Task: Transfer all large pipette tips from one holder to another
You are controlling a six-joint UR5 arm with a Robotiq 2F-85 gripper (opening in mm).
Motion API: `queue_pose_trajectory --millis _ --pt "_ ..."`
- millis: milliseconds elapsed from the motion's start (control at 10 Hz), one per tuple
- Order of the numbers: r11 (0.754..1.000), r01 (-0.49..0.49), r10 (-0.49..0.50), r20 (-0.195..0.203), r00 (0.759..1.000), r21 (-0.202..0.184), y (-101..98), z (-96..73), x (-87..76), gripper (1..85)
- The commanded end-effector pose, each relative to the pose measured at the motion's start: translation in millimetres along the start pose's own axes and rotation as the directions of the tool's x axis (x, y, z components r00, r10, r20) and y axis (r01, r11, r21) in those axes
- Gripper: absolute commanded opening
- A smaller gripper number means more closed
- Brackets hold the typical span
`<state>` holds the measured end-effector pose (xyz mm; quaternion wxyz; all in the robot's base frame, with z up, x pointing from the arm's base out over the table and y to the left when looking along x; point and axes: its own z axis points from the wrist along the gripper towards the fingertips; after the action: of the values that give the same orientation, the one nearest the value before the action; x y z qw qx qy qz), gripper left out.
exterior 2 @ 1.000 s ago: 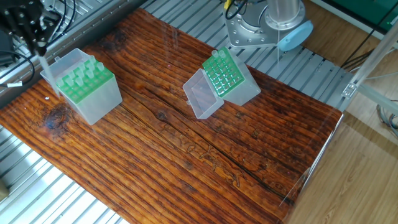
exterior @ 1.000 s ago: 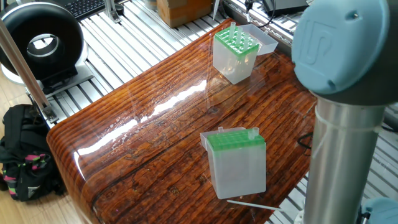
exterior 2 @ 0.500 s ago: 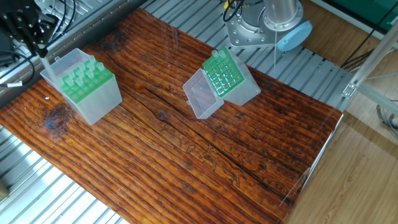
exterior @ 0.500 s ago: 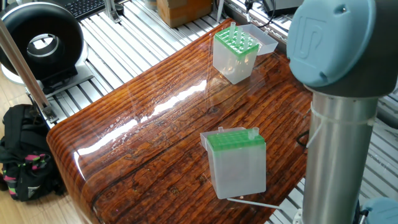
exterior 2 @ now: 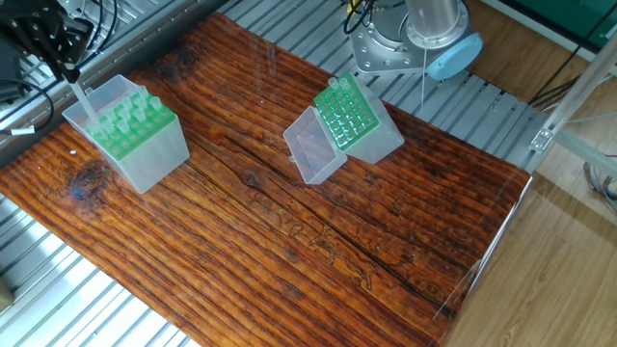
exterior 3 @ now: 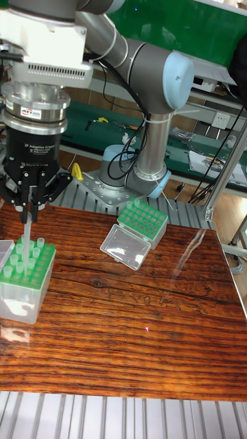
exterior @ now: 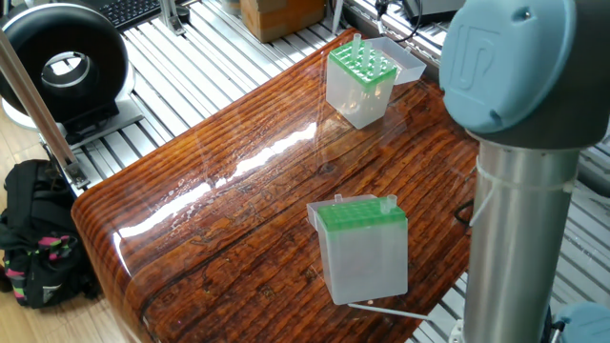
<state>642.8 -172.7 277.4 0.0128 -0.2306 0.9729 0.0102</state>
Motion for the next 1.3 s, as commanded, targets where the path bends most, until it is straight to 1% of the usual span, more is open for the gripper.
queue_pose_trajectory --millis 0,500,700,800,1000,1200 --pt "1.000 -0.006 0.007 0.014 1.000 -0.010 1.3 2.4 -4.8 1.0" --pt "1.000 -0.005 0.005 0.011 1.000 -0.002 -2.5 4.3 -4.8 1.0" --pt "1.000 -0.006 0.006 0.004 1.000 -0.008 -1.3 6.5 -4.6 1.0" --pt "1.000 -0.010 0.009 -0.013 1.000 -0.019 1.5 6.9 -0.6 1.0" --pt "1.000 -0.005 0.005 -0.014 1.000 -0.023 2.3 7.3 0.1 1.0" --pt "1.000 0.009 -0.009 -0.018 1.000 -0.016 0.7 8.2 0.0 4.7"
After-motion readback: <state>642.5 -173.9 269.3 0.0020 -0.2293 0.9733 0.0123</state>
